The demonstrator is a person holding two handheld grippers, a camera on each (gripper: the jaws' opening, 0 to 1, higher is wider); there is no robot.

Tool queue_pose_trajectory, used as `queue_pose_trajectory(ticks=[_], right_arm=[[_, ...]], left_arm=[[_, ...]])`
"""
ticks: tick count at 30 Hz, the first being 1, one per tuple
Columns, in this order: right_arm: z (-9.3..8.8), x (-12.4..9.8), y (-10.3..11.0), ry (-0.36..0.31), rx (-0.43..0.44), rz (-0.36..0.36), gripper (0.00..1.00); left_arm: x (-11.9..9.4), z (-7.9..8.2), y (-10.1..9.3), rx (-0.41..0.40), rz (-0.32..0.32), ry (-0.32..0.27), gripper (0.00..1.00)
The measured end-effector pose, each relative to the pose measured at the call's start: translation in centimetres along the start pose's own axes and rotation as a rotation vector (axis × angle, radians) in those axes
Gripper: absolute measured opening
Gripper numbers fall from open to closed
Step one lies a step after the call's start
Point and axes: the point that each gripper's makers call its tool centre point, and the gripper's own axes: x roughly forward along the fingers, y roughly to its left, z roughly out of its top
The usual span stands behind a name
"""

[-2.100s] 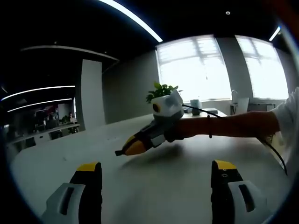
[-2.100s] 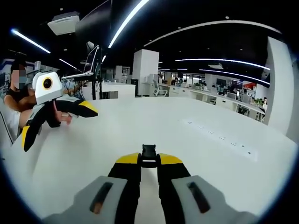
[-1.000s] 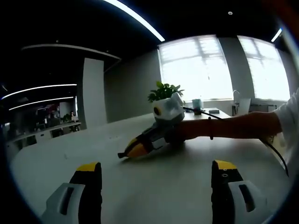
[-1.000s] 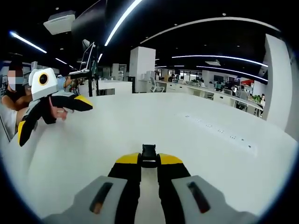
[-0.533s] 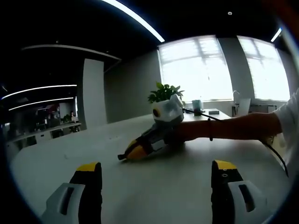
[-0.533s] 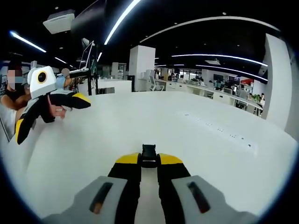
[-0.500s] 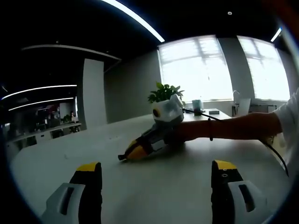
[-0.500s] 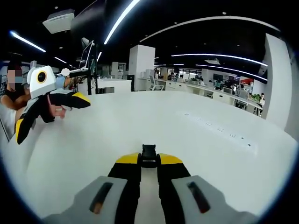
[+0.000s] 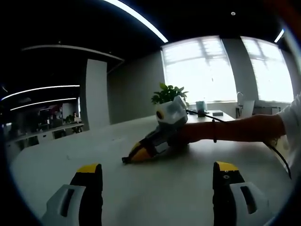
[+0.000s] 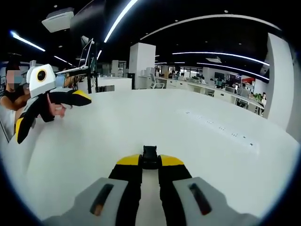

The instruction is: Snap the two parts of the plastic buckle together until the buckle closes and remains connected.

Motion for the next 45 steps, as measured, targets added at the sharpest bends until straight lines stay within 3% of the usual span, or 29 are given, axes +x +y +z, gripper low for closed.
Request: queue_pose_trajectory(ticks=[33,45], right_arm=[[-0.6,0.1,1.3,0.022,0.058,0.021,0.11],[-0.5,0.4,0.6,0.022,0.057,0.022,0.12]], left_arm=[[-0.1,0.1,0.2,-0.005,0.012,-0.001,0.99],[-0.1,0.0,0.4,-0.002,0.014,0.002,0.98]])
